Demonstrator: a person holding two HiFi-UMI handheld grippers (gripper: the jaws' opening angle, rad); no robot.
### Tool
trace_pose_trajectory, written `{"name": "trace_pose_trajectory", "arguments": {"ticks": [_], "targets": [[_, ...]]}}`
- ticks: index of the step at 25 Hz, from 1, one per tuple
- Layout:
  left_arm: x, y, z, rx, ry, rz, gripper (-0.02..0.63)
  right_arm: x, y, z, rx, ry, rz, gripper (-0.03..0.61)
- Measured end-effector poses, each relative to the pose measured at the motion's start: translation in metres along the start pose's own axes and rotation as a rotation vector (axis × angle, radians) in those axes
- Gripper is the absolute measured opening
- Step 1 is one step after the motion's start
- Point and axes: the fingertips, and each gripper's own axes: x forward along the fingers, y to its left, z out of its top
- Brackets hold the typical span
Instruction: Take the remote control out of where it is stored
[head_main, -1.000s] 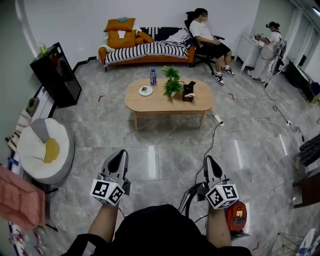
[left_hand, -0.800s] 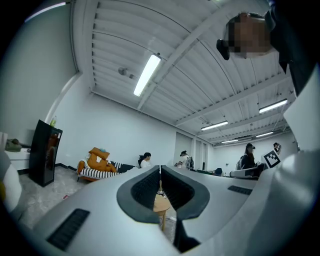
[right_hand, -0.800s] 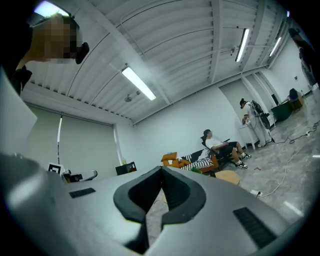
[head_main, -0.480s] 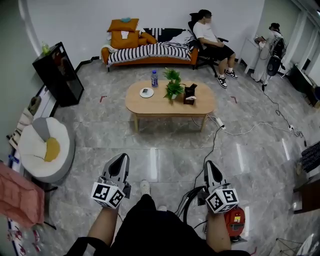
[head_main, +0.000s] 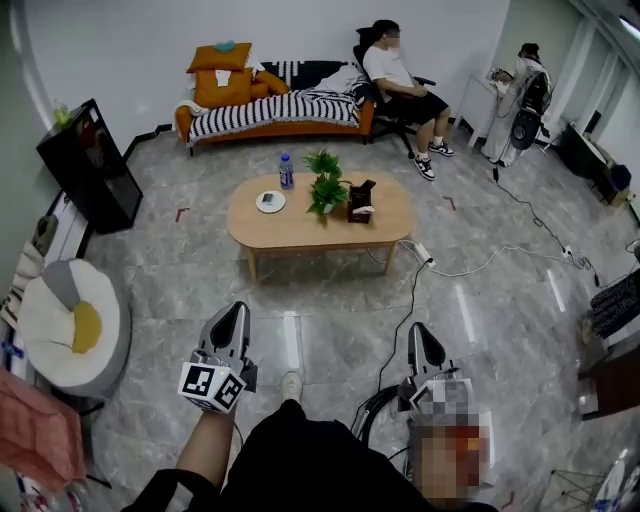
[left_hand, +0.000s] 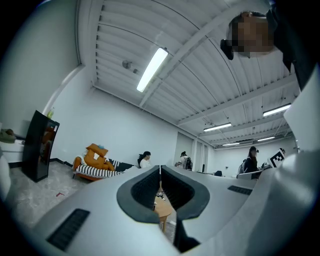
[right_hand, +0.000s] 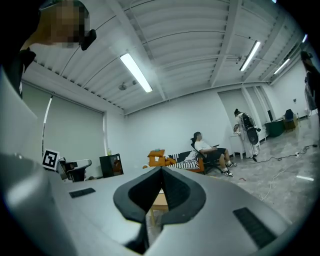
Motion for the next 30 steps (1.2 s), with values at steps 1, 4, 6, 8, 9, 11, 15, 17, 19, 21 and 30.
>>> {"name": "trace_pose_trajectory", "arguments": {"ticks": [1,4,6,8,9,11,15,17,19,21,30], "targets": [[0.01,0.003,0.001,-0.003,-0.005,-0.011,0.015,0.008,-0.001,0.003,-0.001,-0.004,-0.003,0.006],[0.039,0.013,0.001,-0.014,-0.013,-0.044,0.015,0.031,-0.004,0.011,-0.003,-0.018,-0.017,0.006],[0.056,0.024,0.0,-0.03,-0.001,-0.055,0.015,0.048,-0.004,0.011,-0.007,-0.01,-0.029,0.006],[0.071,0.037,-0.001,-0.039,0.026,-0.052,0.015,0.064,-0.003,0.01,-0.002,0.001,-0.035,0.006],[0.079,0.042,-0.003,-0.044,0.032,-0.053,0.015,0.071,-0.003,0.011,0.0,0.005,-0.038,0.006],[0.095,0.052,-0.007,-0.054,0.035,-0.064,0.015,0.083,-0.006,0.011,0.008,0.01,-0.047,0.006],[0.118,0.068,-0.015,-0.065,0.048,-0.087,0.015,0.109,-0.009,0.005,0.06,0.011,-0.051,0.006],[0.127,0.076,-0.021,-0.078,0.056,-0.096,0.015,0.123,-0.011,-0.002,0.071,0.026,-0.062,0.006],[0.137,0.088,-0.026,-0.098,0.062,-0.096,0.015,0.142,-0.013,-0.008,0.07,0.047,-0.082,0.006],[0.147,0.102,-0.027,-0.103,0.067,-0.092,0.015,0.164,-0.012,-0.012,0.071,0.062,-0.094,0.006],[0.168,0.155,-0.017,-0.143,0.052,-0.075,0.015,0.226,0.009,-0.016,0.087,0.064,-0.065,0.006]]}}
